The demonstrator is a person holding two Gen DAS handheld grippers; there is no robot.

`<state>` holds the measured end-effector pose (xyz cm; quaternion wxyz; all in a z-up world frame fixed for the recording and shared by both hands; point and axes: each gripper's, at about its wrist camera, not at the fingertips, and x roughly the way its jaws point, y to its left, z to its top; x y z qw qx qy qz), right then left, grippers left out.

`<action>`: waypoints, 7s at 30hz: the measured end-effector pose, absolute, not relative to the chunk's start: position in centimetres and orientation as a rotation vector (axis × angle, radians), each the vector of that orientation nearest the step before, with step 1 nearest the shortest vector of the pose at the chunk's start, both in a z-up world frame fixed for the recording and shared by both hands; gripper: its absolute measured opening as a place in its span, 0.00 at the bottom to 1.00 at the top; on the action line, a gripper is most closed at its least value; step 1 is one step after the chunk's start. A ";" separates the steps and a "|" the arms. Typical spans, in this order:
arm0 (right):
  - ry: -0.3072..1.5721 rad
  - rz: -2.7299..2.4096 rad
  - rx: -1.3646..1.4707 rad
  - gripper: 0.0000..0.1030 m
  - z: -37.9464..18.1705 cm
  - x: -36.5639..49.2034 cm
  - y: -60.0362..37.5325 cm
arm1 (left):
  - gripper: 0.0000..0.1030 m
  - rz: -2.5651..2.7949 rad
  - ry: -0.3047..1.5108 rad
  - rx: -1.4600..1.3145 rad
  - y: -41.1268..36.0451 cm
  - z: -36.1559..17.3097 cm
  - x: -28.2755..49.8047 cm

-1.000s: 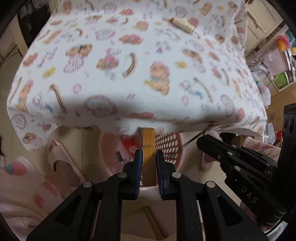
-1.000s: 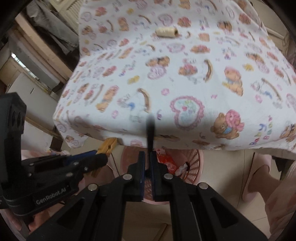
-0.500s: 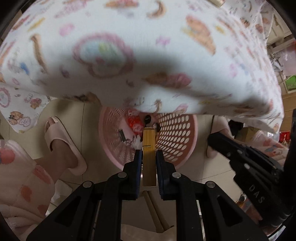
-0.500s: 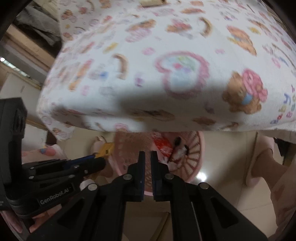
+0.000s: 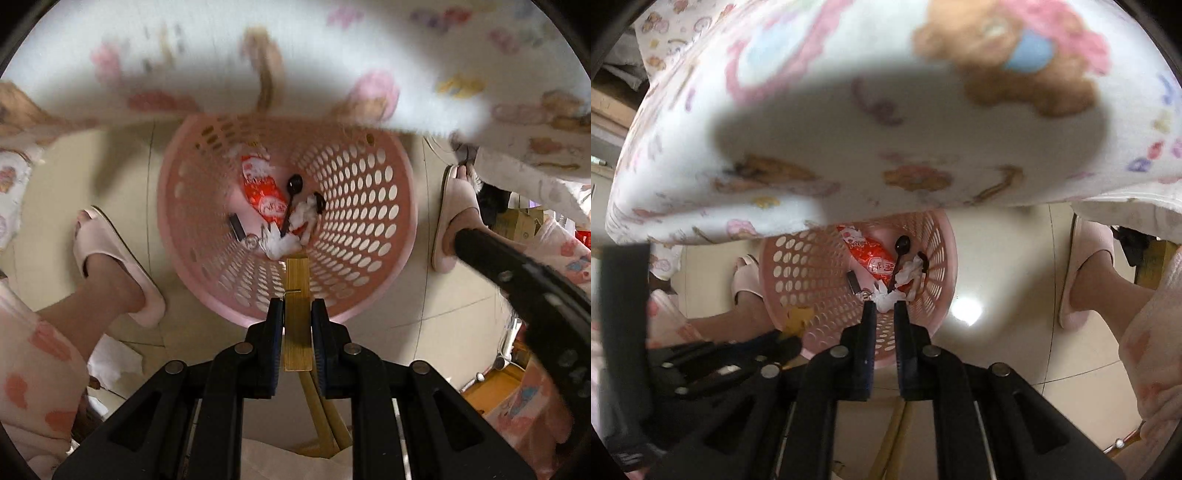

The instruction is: Collect trash

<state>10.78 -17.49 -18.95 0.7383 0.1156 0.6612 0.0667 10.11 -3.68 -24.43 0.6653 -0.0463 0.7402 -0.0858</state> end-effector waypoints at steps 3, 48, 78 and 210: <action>1.411 0.119 0.225 0.16 -17.8 10.6 -17.6 | 0.14 -0.187 1.683 -0.136 -3.4 -24.5 10.1; 1.099 0.133 0.160 0.57 -9.4 10.1 -18.9 | 0.82 -0.054 1.095 0.072 -1.1 -9.9 9.3; 0.858 0.231 0.070 0.79 -2.5 24.2 -18.7 | 0.99 -0.036 1.022 0.015 -0.9 -9.0 10.8; 1.232 0.296 0.188 0.13 -12.1 9.7 -17.9 | 0.21 -0.243 1.446 -0.183 -1.8 -15.8 9.9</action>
